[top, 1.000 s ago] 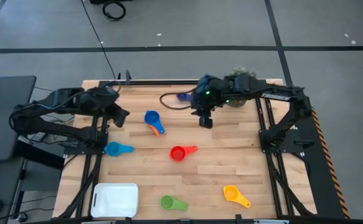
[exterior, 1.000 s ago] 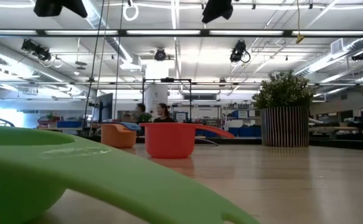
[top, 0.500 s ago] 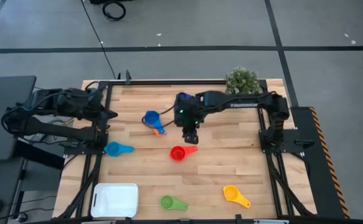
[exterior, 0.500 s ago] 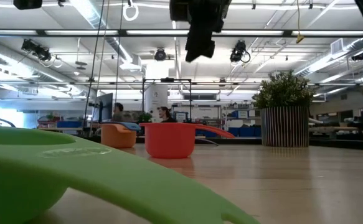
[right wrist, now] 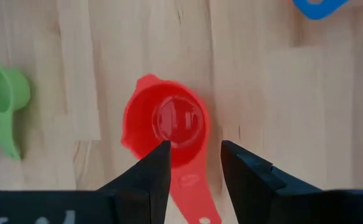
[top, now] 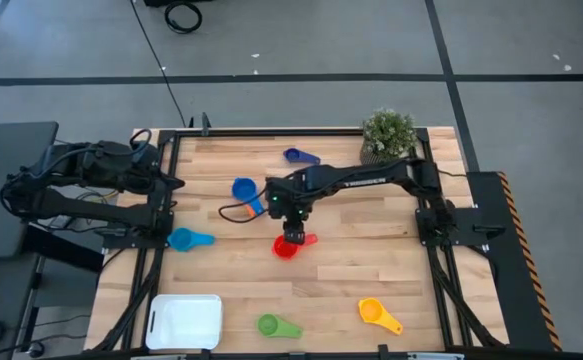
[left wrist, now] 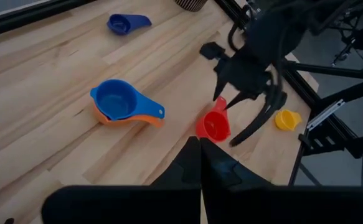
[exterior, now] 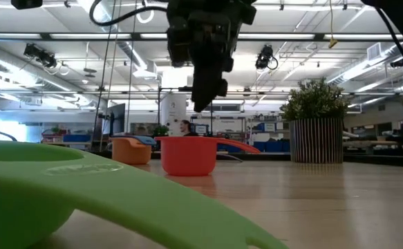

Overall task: Nest measuring cups in basket
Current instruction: Stack the red measuring cup into the blue measuring cup

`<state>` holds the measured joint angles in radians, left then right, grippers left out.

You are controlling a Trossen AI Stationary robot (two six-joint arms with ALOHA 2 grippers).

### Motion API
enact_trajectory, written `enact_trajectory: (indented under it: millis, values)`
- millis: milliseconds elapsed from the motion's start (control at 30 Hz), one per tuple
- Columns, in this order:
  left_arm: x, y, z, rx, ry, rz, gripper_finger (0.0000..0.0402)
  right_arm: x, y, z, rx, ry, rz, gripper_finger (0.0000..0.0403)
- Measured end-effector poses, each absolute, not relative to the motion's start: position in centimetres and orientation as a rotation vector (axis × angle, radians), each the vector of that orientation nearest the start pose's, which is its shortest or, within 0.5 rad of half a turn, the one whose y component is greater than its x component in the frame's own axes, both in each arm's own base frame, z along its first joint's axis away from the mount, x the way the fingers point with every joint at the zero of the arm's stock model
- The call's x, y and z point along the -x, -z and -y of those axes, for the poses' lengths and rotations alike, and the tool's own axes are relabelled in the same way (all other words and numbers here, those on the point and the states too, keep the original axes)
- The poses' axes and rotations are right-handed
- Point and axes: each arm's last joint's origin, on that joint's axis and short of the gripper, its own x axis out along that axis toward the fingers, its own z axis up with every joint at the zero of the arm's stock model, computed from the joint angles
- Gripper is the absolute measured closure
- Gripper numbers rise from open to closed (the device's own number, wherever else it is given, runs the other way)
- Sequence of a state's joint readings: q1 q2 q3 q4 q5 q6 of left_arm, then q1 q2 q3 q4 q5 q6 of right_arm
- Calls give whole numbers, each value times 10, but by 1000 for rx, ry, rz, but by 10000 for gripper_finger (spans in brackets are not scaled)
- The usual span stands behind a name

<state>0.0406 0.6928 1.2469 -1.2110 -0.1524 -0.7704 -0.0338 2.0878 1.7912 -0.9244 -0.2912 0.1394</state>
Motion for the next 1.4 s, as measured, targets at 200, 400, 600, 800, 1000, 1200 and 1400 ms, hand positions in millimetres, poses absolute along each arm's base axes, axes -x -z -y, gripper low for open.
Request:
enact_trajectory:
  millis: [200,400,600,800,1000,1200,1400]
  values:
    - [-70,-393,-7,703,-429,-553,402,-443,-205,6,-337,-153,-1266,256]
    - [-69,-393,-7,703,-431,-557,402,-448,-186,5,-339,-150,-1302,256]
    - [-69,-393,-7,704,-432,-557,402,-453,-173,5,-336,-154,-1309,256]
    - [-69,-393,-7,704,-432,-558,402,-459,-159,5,-337,-152,-1303,260]
    - [-69,-392,-7,703,-432,-559,402,-461,-153,5,-338,-149,-1308,315]
    - [-69,-392,-7,702,-431,-559,402,-463,-155,5,-384,-110,-1282,389]
    - [-69,-392,-7,702,-432,-559,402,-474,-183,13,-467,-1,-1205,393]
